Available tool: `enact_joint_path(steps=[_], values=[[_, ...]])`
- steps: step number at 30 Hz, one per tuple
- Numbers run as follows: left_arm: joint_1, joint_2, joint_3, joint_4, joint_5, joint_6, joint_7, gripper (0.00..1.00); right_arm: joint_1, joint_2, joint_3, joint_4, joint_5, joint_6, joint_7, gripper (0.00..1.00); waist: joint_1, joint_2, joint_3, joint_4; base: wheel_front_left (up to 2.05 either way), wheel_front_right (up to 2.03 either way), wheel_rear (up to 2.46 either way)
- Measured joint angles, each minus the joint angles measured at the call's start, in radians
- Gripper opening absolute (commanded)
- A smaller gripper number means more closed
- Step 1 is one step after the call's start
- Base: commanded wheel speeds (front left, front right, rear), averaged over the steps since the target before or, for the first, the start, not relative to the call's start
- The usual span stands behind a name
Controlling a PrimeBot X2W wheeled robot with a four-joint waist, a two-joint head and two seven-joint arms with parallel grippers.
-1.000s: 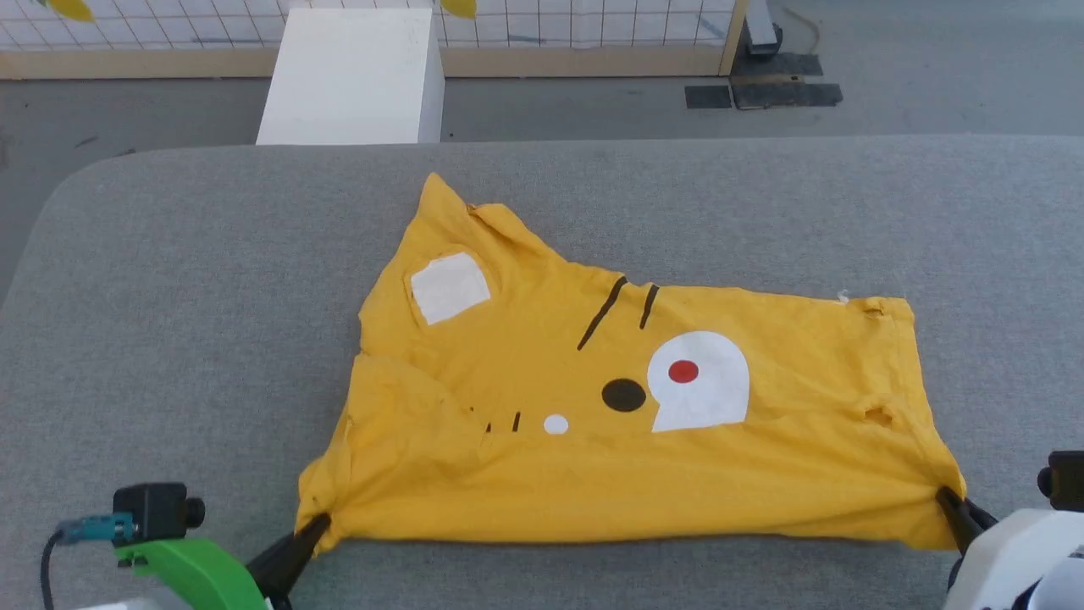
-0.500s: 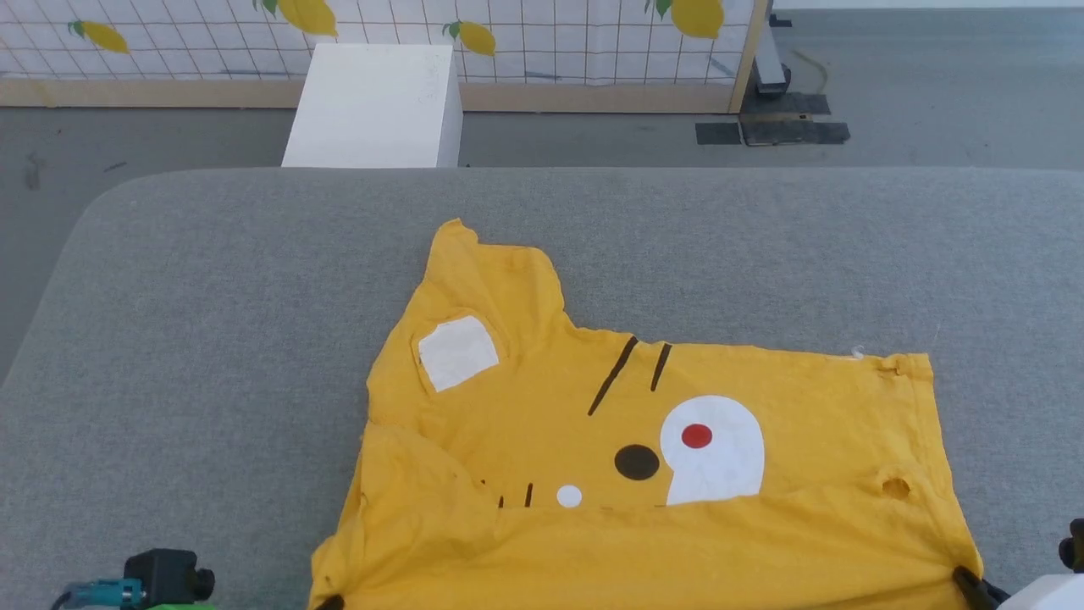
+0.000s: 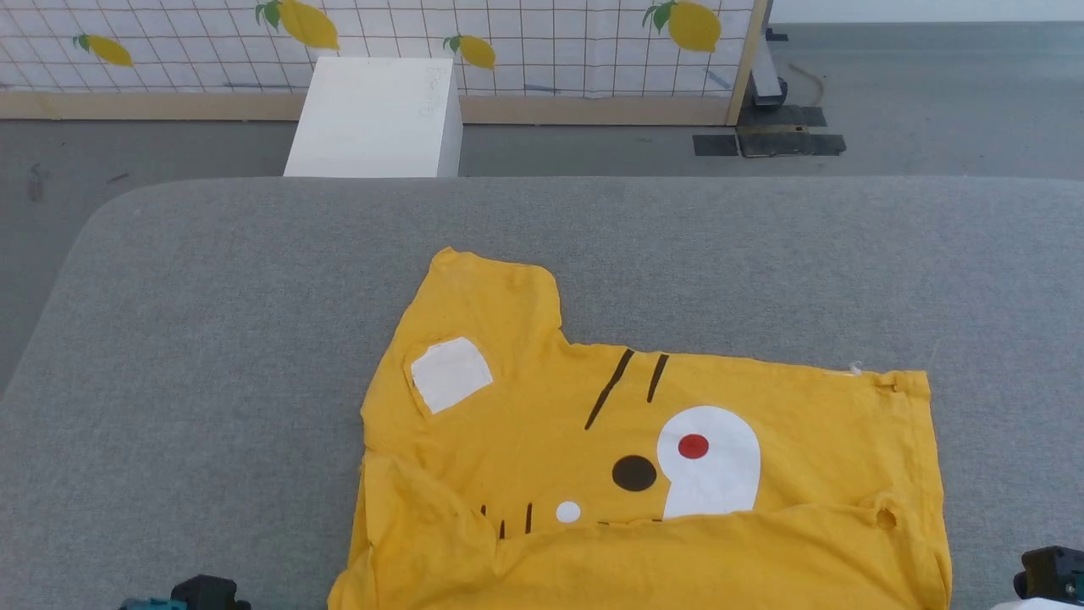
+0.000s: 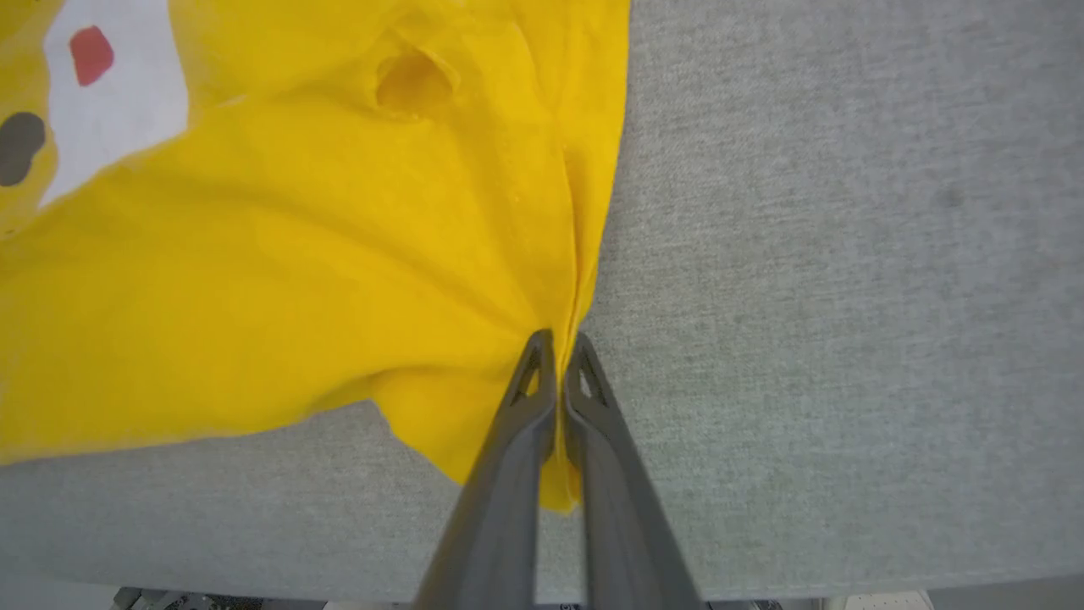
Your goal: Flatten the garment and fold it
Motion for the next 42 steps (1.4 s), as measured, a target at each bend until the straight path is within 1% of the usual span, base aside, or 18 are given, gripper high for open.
enact_joint_path(steps=[1,2,3,6,9,12,15,17,18,20,22,24,27,30,33,36,39,42], values=[[-0.005,-0.003,0.000,0.006,0.001,0.000,-0.006,0.30,-0.001,0.000,-0.001,0.004,0.001,0.000,-0.008,0.48,0.0000,0.0000,0.000,0.000,0.00,0.00,0.00],[-0.012,-0.009,0.003,0.012,0.003,-0.001,-0.018,0.49,-0.005,0.000,-0.001,0.010,0.002,0.000,-0.016,0.93,0.0000,0.0000,0.001,-0.001,0.00,0.00,0.00],[-0.017,-0.014,0.006,0.016,0.003,-0.005,-0.026,1.00,-0.008,0.000,-0.001,0.013,0.002,0.000,-0.023,1.00,0.0000,0.0000,0.001,-0.001,0.00,0.00,0.00],[-0.027,-0.019,0.015,0.013,0.003,-0.016,-0.037,1.00,-0.019,0.000,-0.006,0.012,0.011,0.000,-0.039,1.00,0.0000,0.0000,0.002,-0.002,0.00,0.00,0.00],[-0.027,-0.016,0.025,0.002,0.003,-0.018,-0.047,1.00,-0.021,0.000,-0.015,-0.012,0.017,0.000,-0.040,1.00,0.0000,0.0000,0.002,-0.002,0.00,0.00,0.00],[-0.015,-0.005,0.053,-0.046,0.003,-0.018,-0.075,1.00,-0.019,0.000,-0.030,-0.071,0.052,0.000,-0.029,1.00,0.0000,0.0000,0.002,-0.001,0.00,0.00,0.00],[-0.002,0.010,0.098,-0.122,0.033,-0.018,-0.154,1.00,-0.021,0.000,-0.055,-0.170,0.049,0.000,-0.056,1.00,0.0000,0.0000,0.007,0.000,0.00,0.00,0.00],[-0.003,0.012,0.135,-0.170,0.079,-0.019,-0.245,1.00,-0.027,-0.001,-0.065,-0.226,0.015,0.000,-0.109,1.00,0.0000,0.0000,0.012,0.001,0.00,0.00,0.00],[-0.005,0.011,0.145,-0.193,0.115,-0.028,-0.295,1.00,-0.035,-0.001,-0.064,-0.245,-0.002,0.000,-0.146,1.00,0.0000,0.0000,0.016,0.001,0.00,0.00,0.00],[-0.013,-0.004,0.166,-0.221,0.184,-0.033,-0.407,1.00,-0.050,-0.001,-0.053,-0.272,-0.044,0.000,-0.224,1.00,0.0000,0.0000,0.022,0.003,0.00,0.00,0.00],[-0.029,-0.020,0.176,-0.232,0.275,-0.030,-0.523,1.00,-0.065,-0.001,-0.034,-0.277,-0.090,0.000,-0.308,1.00,0.0000,0.0000,0.028,0.005,0.00,0.00,0.00],[-0.049,-0.059,0.173,-0.236,0.335,-0.025,-0.629,1.00,-0.072,-0.001,-0.009,-0.266,-0.130,0.000,-0.394,1.00,0.0000,0.0000,0.035,0.006,0.00,0.00,0.00],[-0.066,-0.092,0.156,-0.226,0.434,-0.014,-0.716,1.00,-0.072,0.000,0.033,-0.232,-0.174,0.000,-0.500,1.00,0.0000,0.0000,0.041,0.008,0.00,0.00,0.00],[-0.082,-0.109,0.154,-0.216,0.556,0.001,-0.744,1.00,-0.072,0.001,0.058,-0.192,-0.229,0.000,-0.603,1.00,0.0000,0.0000,0.044,0.006,0.00,0.00,0.00],[-0.093,-0.151,0.163,-0.217,0.625,0.000,-0.746,1.00,-0.072,0.000,0.069,-0.149,-0.263,0.000,-0.677,1.00,0.0000,0.0000,0.047,0.002,0.00,0.00,0.00],[-0.102,-0.180,0.175,-0.215,0.669,-0.024,-0.749,1.00,-0.071,0.000,0.082,-0.110,-0.263,0.000,-0.716,1.00,0.0000,0.0000,0.053,-0.004,0.00,0.00,0.00],[-0.141,-0.175,0.184,-0.206,0.686,-0.050,-0.749,1.00,-0.071,0.000,0.087,-0.087,-0.262,0.000,-0.739,1.00,0.0000,0.0000,0.066,-0.009,0.00,0.00,0.00],[-0.206,-0.140,0.185,-0.173,0.685,-0.063,-0.734,1.00,-0.076,0.000,0.086,-0.077,-0.262,0.000,-0.753,1.00,0.0000,0.0000,0.082,-0.016,0.00,0.00,0.00]])
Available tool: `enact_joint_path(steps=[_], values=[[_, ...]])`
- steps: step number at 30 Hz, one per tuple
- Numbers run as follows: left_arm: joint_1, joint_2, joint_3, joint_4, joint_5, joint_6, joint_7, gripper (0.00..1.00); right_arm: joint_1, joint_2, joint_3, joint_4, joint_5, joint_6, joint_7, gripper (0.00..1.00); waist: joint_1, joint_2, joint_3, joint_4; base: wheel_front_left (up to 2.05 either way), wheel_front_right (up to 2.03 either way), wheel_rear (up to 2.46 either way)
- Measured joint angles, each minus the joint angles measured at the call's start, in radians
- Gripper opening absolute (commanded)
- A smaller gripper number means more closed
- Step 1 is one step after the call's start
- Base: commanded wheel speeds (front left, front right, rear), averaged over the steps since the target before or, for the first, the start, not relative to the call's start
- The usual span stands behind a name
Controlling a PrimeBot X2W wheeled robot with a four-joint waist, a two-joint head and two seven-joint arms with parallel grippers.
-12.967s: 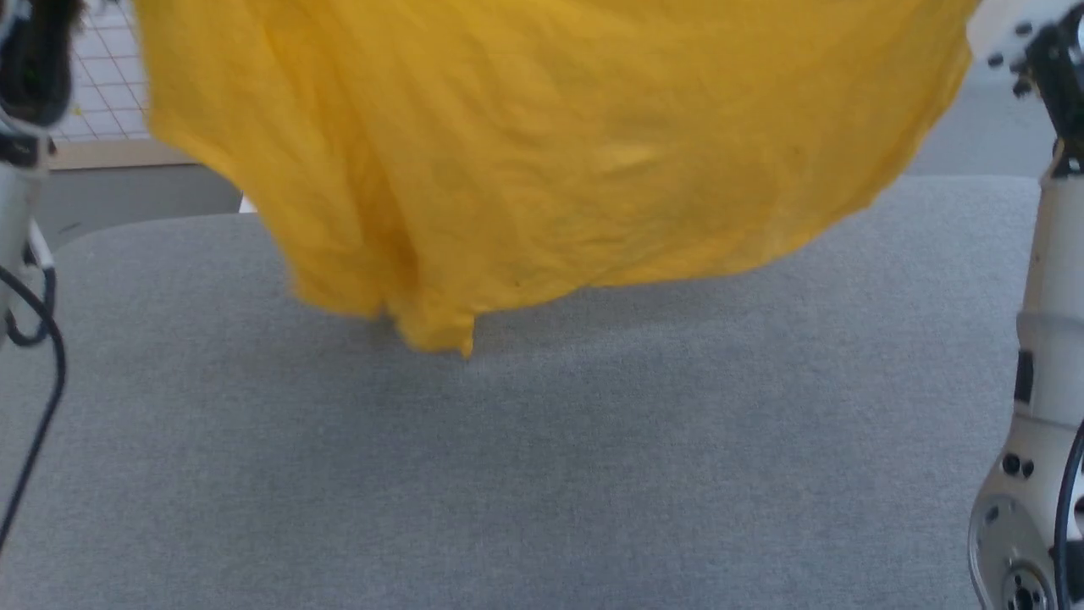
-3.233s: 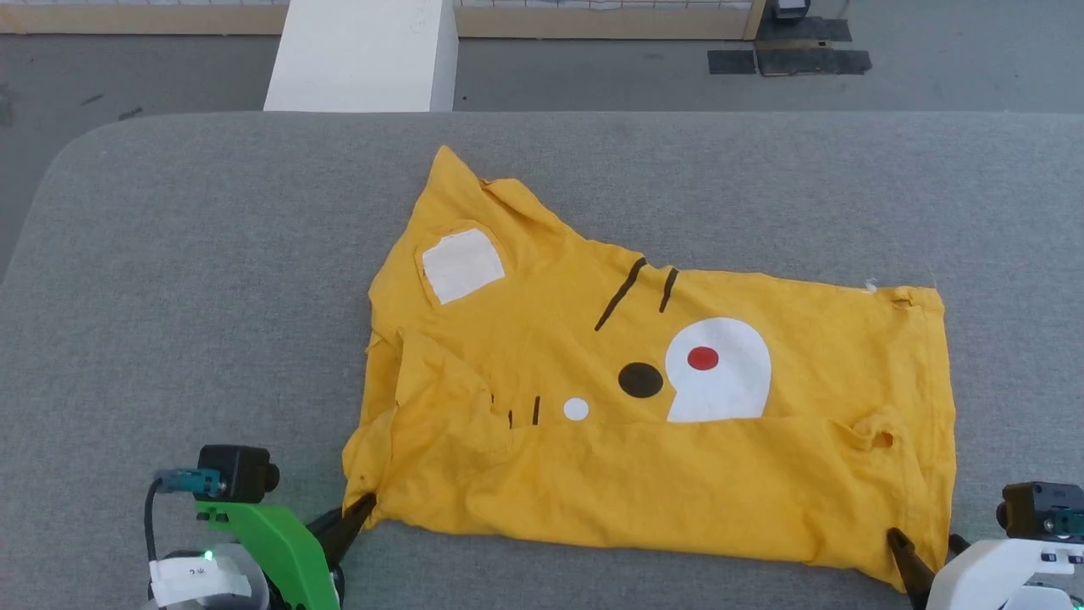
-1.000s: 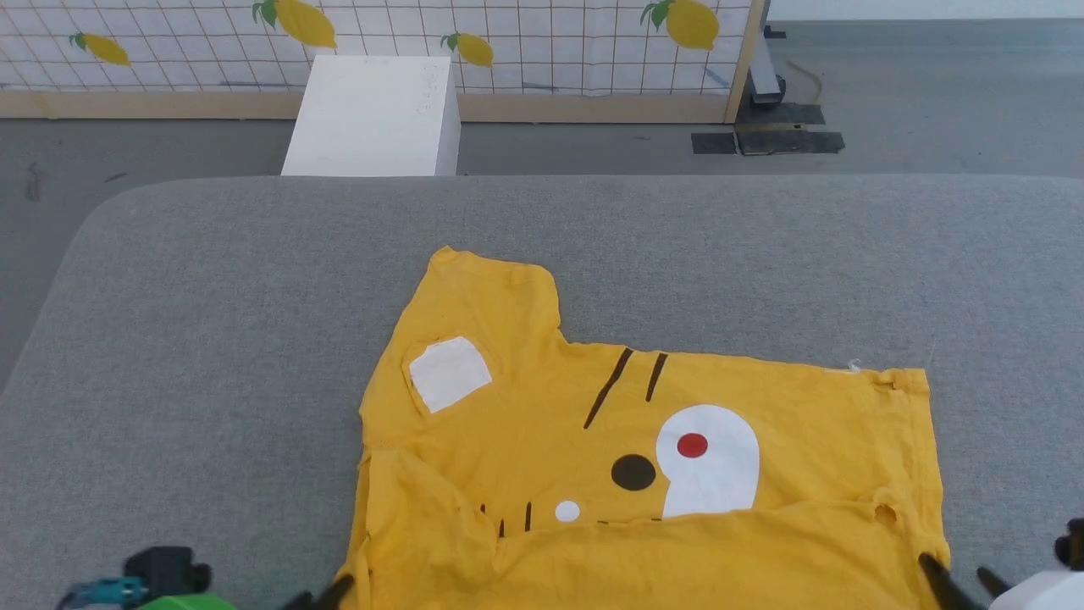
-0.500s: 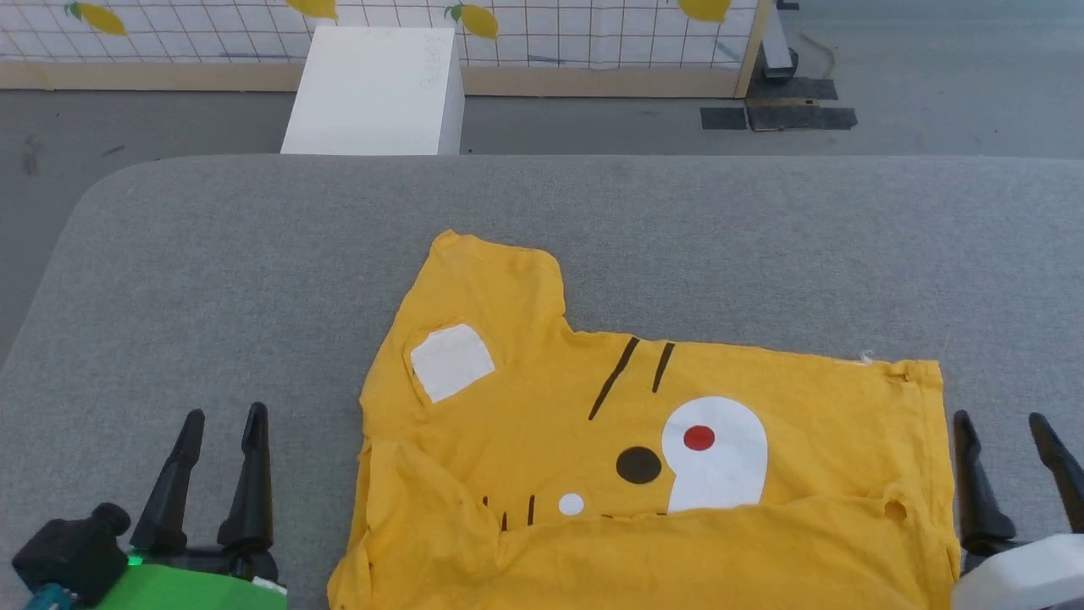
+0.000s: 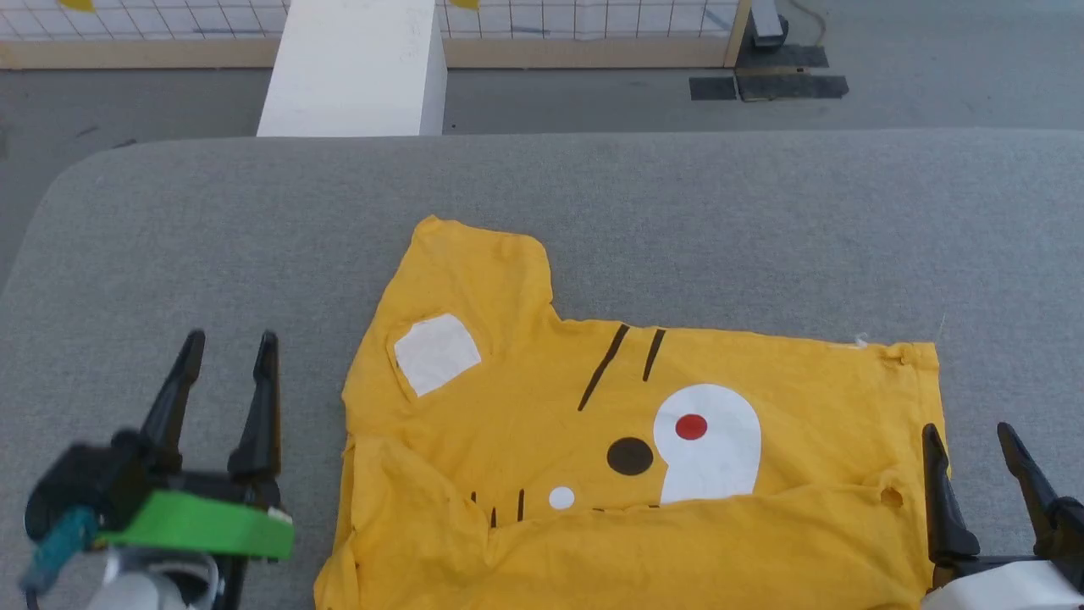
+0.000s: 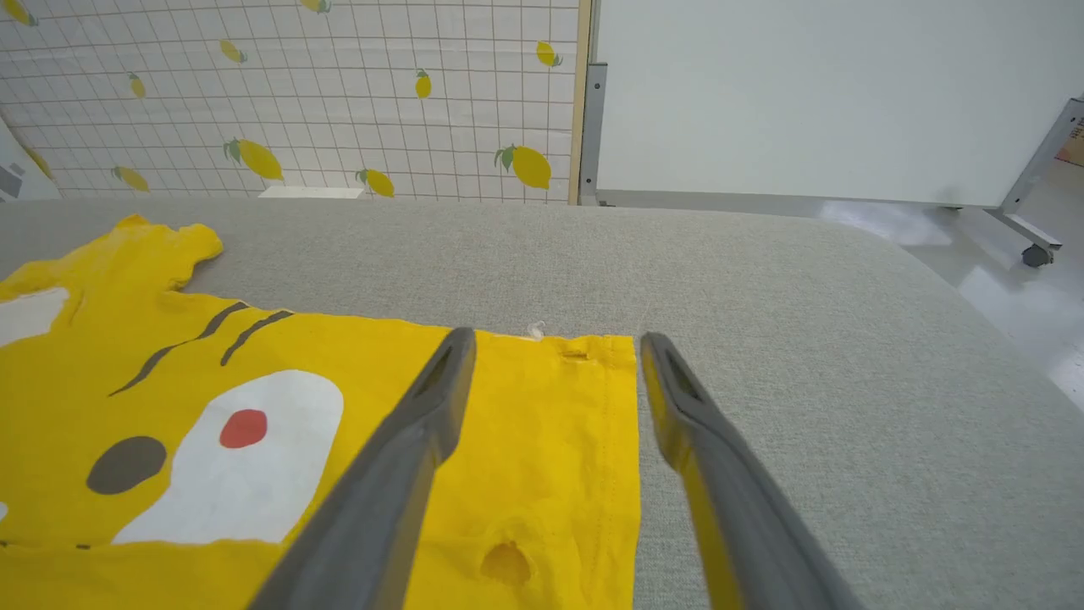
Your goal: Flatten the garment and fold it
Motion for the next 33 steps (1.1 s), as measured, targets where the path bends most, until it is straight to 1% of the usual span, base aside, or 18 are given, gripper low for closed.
enact_joint_path(steps=[3,5,10,13,16,20,24,33], values=[[-0.093,0.042,-0.013,0.007,-0.020,-0.014,0.086,1.00,-0.011,0.000,-0.001,0.002,-0.001,0.000,-0.007,1.00,0.0000,0.0000,0.022,-0.006,0.00,0.00,0.00],[-0.179,0.082,-0.042,0.013,-0.054,-0.026,0.169,1.00,-0.019,0.000,0.001,0.005,-0.001,0.000,-0.009,1.00,0.0000,0.0000,0.041,-0.010,0.00,0.00,0.00],[-0.396,0.181,-0.111,0.062,-0.196,-0.035,0.375,1.00,-0.041,0.000,0.010,0.012,-0.001,0.000,-0.019,1.00,0.0000,0.0000,0.093,-0.017,0.00,0.00,0.00],[-0.535,0.263,-0.186,0.105,-0.272,-0.035,0.492,1.00,-0.060,0.000,0.017,0.016,-0.008,0.000,-0.027,1.00,0.0000,0.0000,0.128,-0.023,0.00,0.00,0.00],[-0.641,0.307,-0.243,0.156,-0.359,-0.035,0.590,1.00,-0.075,0.000,0.021,0.018,-0.009,0.000,-0.030,1.00,0.0000,0.0000,0.160,-0.030,0.00,0.00,0.00],[-0.741,0.340,-0.313,0.225,-0.465,-0.035,0.720,1.00,-0.091,0.000,0.025,0.022,-0.011,0.000,-0.032,1.00,0.0001,0.0000,0.201,-0.043,0.00,0.00,0.00],[-0.799,0.358,-0.370,0.274,-0.539,-0.035,0.810,1.00,-0.100,0.000,0.033,0.026,-0.011,0.000,-0.034,1.00,0.0001,0.0000,0.238,-0.059,0.00,0.00,0.00],[-0.860,0.397,-0.445,0.330,-0.625,-0.035,0.919,1.00,-0.114,0.000,0.039,0.023,-0.011,0.000,-0.036,1.00,0.0001,0.0000,0.312,-0.106,0.00,0.00,0.00]])
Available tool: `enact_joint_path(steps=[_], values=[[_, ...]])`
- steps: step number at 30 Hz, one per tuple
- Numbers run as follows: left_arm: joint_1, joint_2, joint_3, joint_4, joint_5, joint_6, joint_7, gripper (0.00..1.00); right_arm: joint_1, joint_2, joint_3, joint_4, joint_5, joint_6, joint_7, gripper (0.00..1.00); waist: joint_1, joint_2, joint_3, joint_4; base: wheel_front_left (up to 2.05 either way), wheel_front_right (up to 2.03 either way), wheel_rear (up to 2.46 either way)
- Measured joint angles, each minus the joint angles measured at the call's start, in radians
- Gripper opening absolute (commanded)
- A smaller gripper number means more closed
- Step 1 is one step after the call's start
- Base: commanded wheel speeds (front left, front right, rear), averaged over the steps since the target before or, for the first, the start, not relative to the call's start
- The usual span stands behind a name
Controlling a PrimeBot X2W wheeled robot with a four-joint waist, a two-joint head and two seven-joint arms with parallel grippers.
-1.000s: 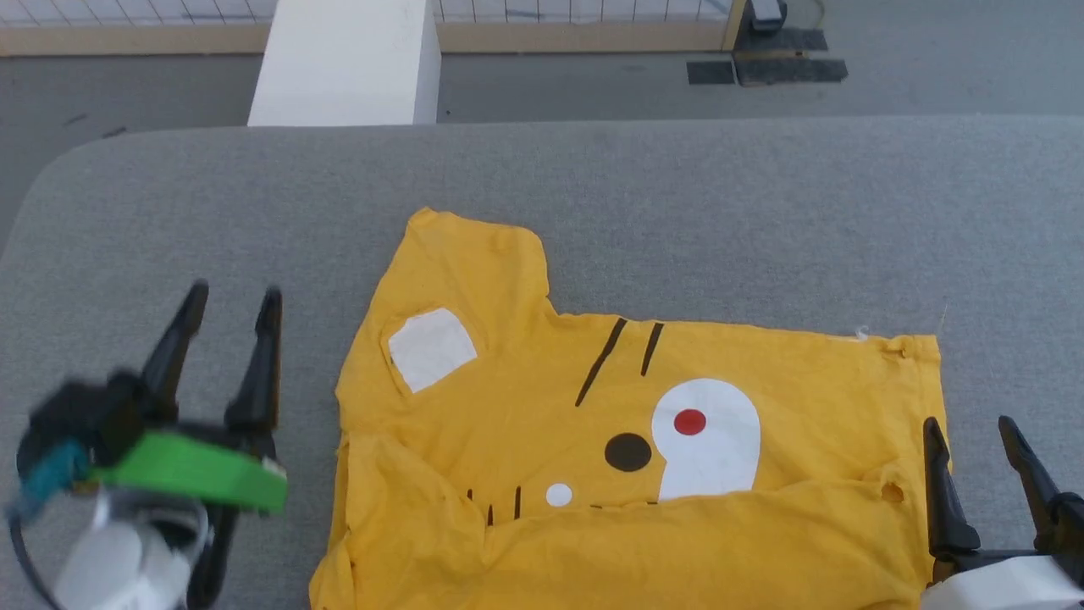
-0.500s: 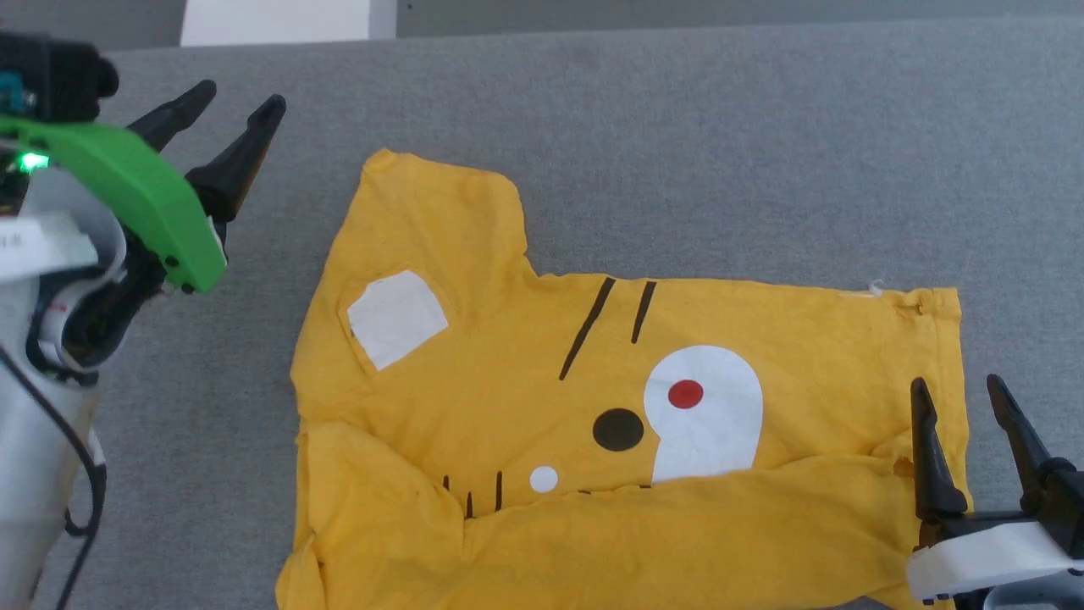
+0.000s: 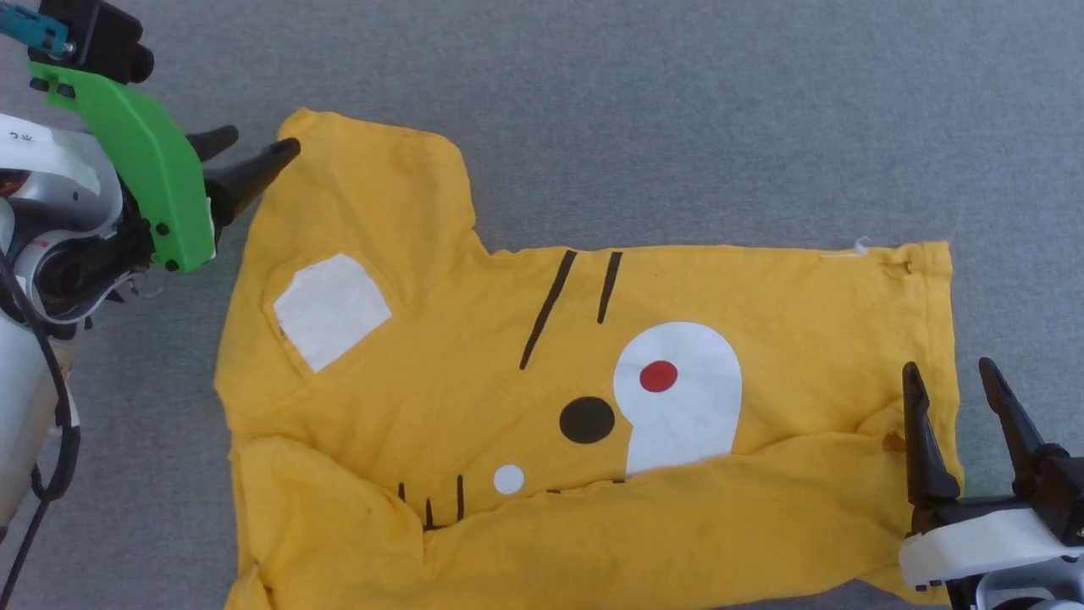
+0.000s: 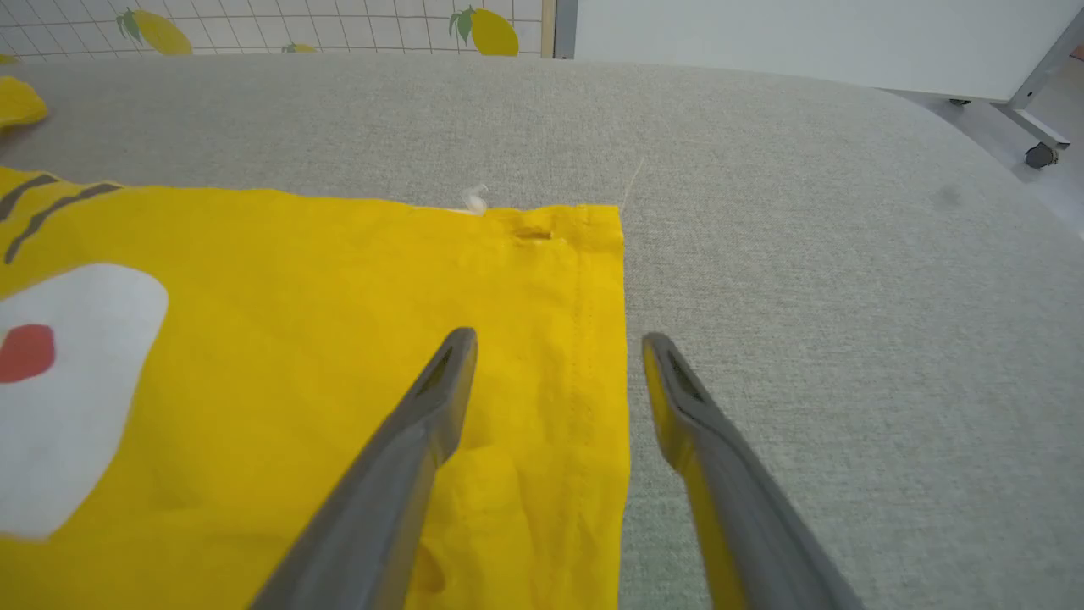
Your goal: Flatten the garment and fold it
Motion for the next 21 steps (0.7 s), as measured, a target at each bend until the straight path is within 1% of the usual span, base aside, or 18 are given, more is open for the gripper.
enact_joint_path(steps=[5,15,16,17,19,21], values=[[-0.015,0.013,-0.020,0.012,-0.010,0.000,-0.002,1.00,-0.006,0.000,0.002,0.000,0.004,0.000,-0.005,1.00,0.0000,0.0000,0.037,-0.025,0.00,0.00,0.00],[-0.033,0.057,-0.049,0.057,-0.005,0.000,-0.045,1.00,-0.019,0.000,0.007,0.002,0.015,0.000,-0.021,1.00,-0.0001,0.0000,0.095,-0.067,0.00,0.00,0.00],[-0.036,0.063,-0.054,0.055,-0.006,-0.002,-0.045,0.87,-0.020,0.000,0.006,0.001,0.016,0.000,-0.022,1.00,-0.0001,0.0000,0.100,-0.069,0.00,0.00,0.00],[-0.041,0.080,-0.069,0.042,-0.025,-0.003,-0.049,0.00,-0.023,0.000,0.002,-0.001,0.016,0.000,-0.022,1.00,0.0000,0.0000,0.109,-0.075,0.00,0.00,0.00],[-0.042,0.092,-0.077,0.040,-0.030,-0.003,-0.056,0.00,-0.032,0.000,-0.001,-0.008,0.010,0.000,-0.015,1.00,-0.0001,0.0000,0.111,-0.074,0.00,0.00,0.00],[-0.042,0.092,-0.085,0.039,-0.044,-0.003,-0.066,0.00,-0.046,0.000,-0.003,-0.024,-0.006,0.000,-0.005,1.00,-0.0001,0.0000,0.109,-0.071,0.00,0.00,0.00]])
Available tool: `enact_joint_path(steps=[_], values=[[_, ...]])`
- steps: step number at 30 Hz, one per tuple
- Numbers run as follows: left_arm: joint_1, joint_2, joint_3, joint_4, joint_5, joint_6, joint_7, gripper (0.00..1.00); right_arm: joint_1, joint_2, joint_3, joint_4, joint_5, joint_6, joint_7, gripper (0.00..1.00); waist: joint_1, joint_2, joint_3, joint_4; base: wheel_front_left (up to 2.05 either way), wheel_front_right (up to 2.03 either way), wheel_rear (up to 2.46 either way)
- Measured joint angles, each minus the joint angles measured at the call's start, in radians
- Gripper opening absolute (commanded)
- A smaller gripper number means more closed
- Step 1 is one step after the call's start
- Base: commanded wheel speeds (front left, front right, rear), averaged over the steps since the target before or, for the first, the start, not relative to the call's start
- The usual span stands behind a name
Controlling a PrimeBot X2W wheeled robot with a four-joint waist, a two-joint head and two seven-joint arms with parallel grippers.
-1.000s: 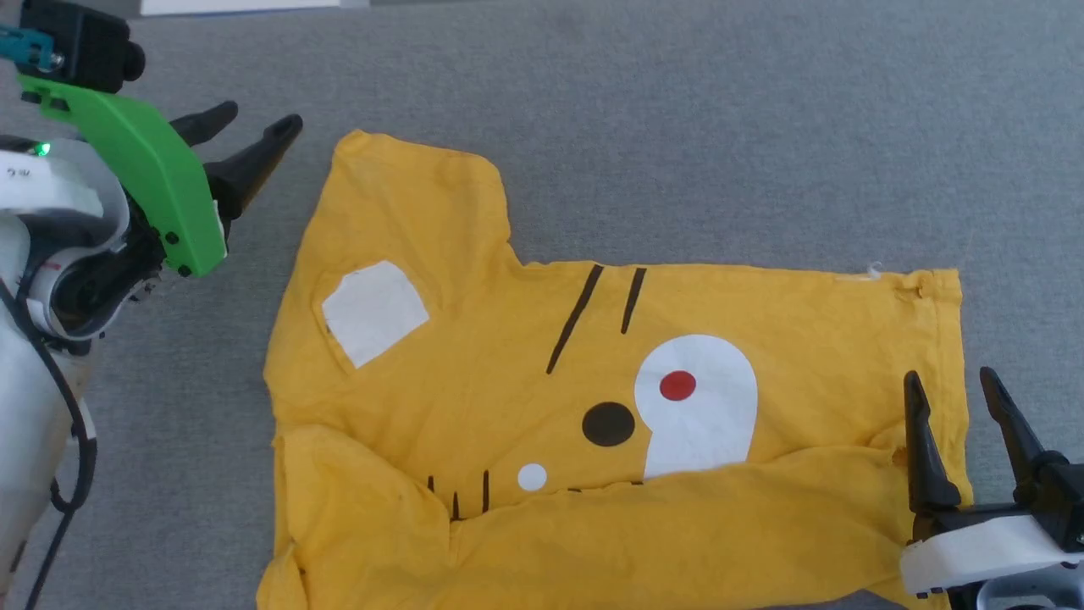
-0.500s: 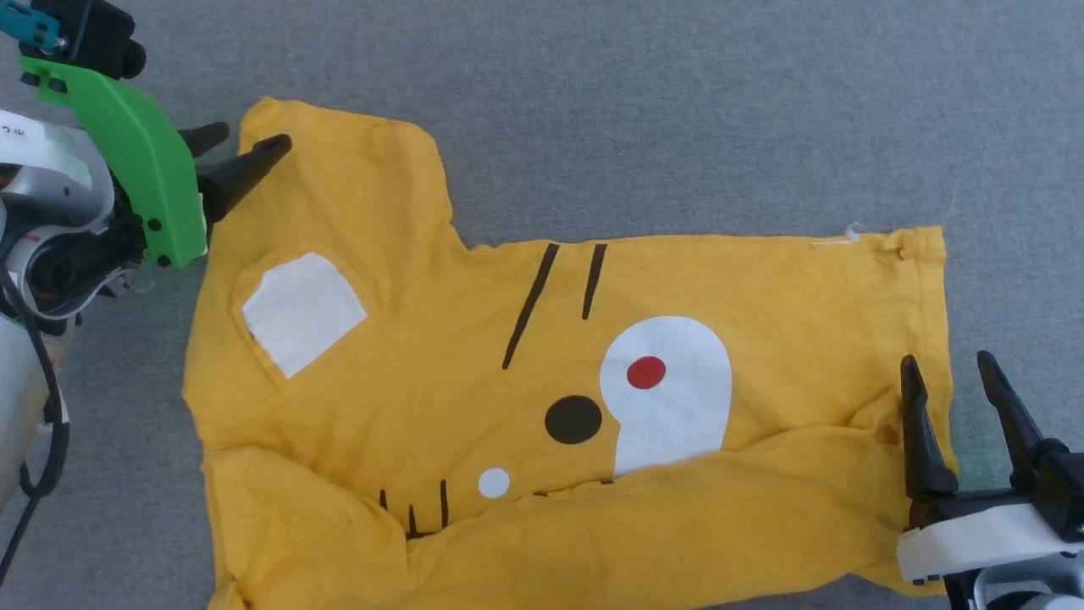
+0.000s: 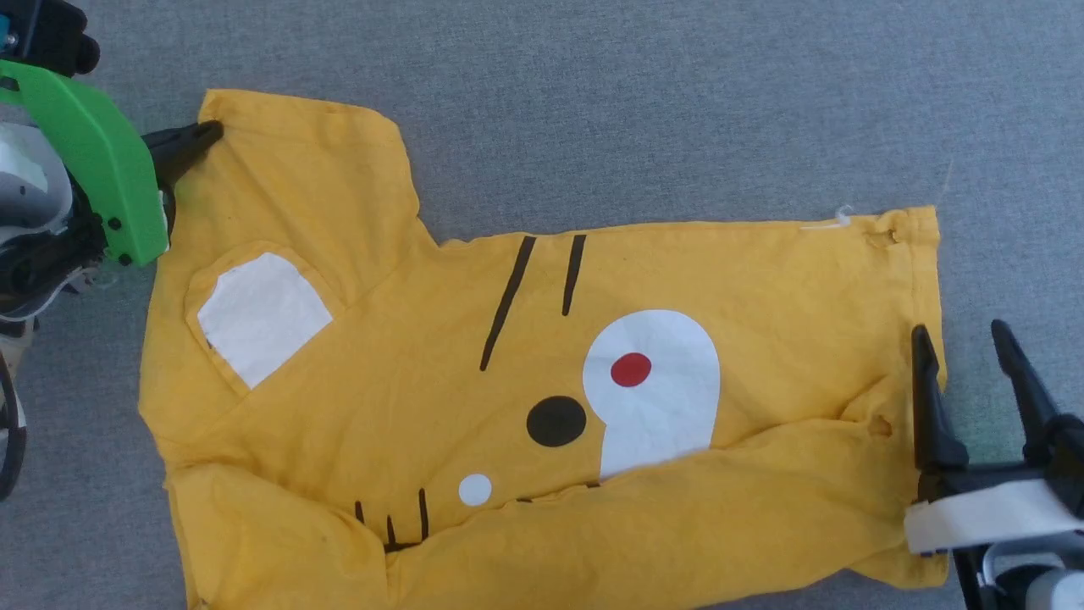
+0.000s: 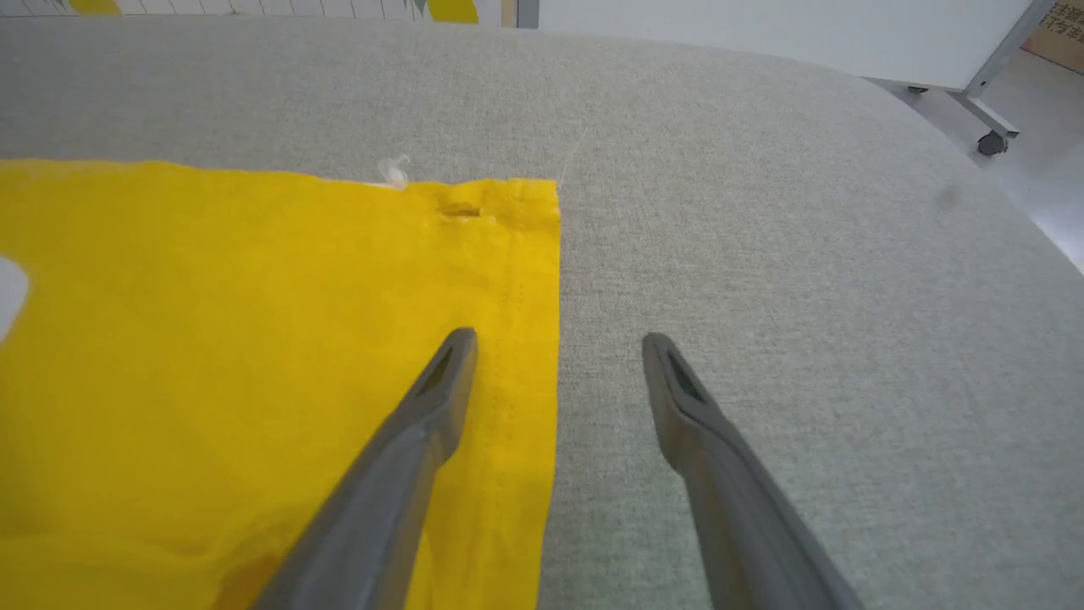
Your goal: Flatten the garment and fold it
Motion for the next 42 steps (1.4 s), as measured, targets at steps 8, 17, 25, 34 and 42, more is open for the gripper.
enact_joint_path(steps=[8,17,25,34,42], values=[[0.004,0.000,-0.053,0.002,-0.027,0.000,-0.052,0.00,-0.128,0.000,0.005,-0.132,-0.043,0.000,0.160,1.00,0.0000,0.0000,-0.027,0.014,0.00,0.00,0.00],[0.003,0.005,-0.096,0.000,-0.043,0.000,-0.084,0.00,-0.256,0.000,-0.025,-0.156,0.023,0.000,0.623,1.00,0.0000,0.0000,-0.033,0.025,0.00,0.00,0.00],[-0.018,0.011,-0.126,-0.004,-0.062,0.000,-0.103,0.00,-0.300,-0.002,-0.027,-0.123,0.008,0.000,0.815,1.00,0.0000,0.0000,-0.019,0.040,0.00,0.00,0.00],[-0.047,0.020,-0.157,-0.002,-0.091,0.000,-0.115,0.00,-0.325,-0.002,-0.046,-0.073,0.016,0.000,0.869,1.00,-0.0001,0.0000,-0.003,0.053,0.00,0.00,0.00],[-0.065,0.029,-0.185,0.001,-0.106,-0.002,-0.145,0.00,-0.361,-0.001,-0.060,-0.044,0.029,0.000,0.867,0.00,-0.0001,0.0000,0.002,0.064,0.00,0.00,0.00]])
